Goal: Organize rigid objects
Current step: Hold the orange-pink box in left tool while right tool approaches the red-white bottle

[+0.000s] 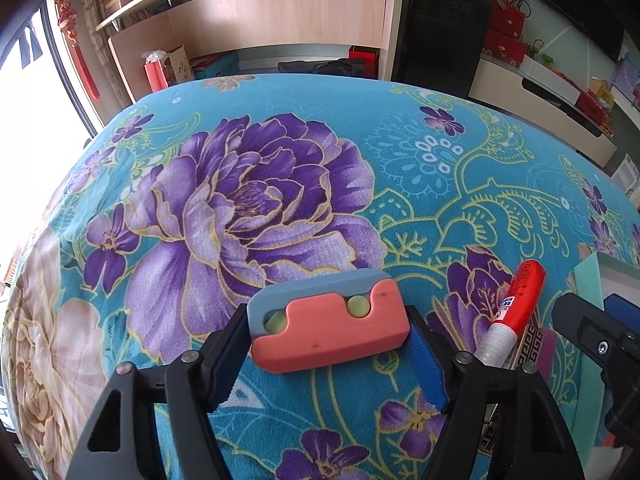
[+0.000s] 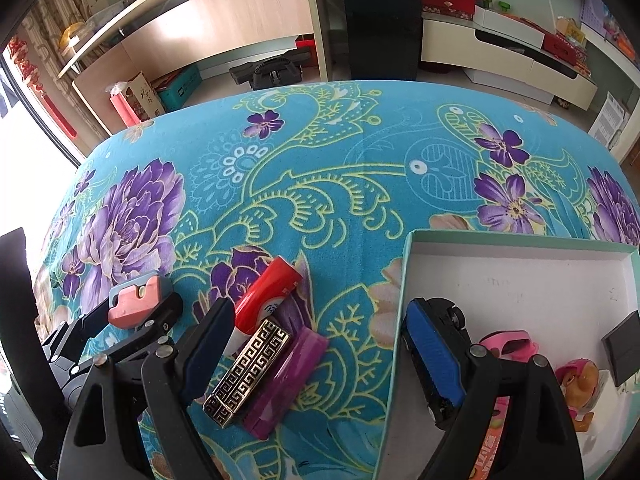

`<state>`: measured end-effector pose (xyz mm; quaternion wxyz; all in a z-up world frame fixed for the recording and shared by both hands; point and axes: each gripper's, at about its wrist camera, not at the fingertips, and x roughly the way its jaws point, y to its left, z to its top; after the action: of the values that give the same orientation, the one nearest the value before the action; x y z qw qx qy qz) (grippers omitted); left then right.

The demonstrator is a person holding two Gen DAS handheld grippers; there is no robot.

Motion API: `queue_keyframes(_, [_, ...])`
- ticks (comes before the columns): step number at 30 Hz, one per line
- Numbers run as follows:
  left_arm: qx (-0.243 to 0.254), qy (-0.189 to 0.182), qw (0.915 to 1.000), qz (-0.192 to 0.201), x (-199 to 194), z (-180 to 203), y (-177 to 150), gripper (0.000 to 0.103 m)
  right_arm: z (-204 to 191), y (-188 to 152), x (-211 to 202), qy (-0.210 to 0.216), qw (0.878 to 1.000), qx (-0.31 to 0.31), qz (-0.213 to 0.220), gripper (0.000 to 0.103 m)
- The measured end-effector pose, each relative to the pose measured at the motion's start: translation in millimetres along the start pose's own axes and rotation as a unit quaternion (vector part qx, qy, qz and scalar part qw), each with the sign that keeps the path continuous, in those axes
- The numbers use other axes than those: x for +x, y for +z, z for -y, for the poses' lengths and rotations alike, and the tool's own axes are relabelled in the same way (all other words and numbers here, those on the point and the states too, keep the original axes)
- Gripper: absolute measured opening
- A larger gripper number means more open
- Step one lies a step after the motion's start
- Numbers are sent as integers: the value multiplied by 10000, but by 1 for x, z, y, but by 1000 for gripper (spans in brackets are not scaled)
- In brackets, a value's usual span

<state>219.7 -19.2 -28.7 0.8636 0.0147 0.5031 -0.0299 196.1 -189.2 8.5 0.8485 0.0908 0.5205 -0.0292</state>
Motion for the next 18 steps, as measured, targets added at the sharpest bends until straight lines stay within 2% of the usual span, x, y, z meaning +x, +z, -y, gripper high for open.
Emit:
queue_keyframes(5, [-113,207,9997,-15,-6,-12,-5,76,-8,-2,-8,-50,9992,-355,159,88])
queue_keyframes(12, [-336,367,9987,-87,-11,-30,-12,76,-26,-10,0,-161,9952,-968,5,88])
queue_keyframes(18, [-337,381,9987,-99,-12,-32,-12,76,-33,-19,3,-451,9897,-1355,-83,88])
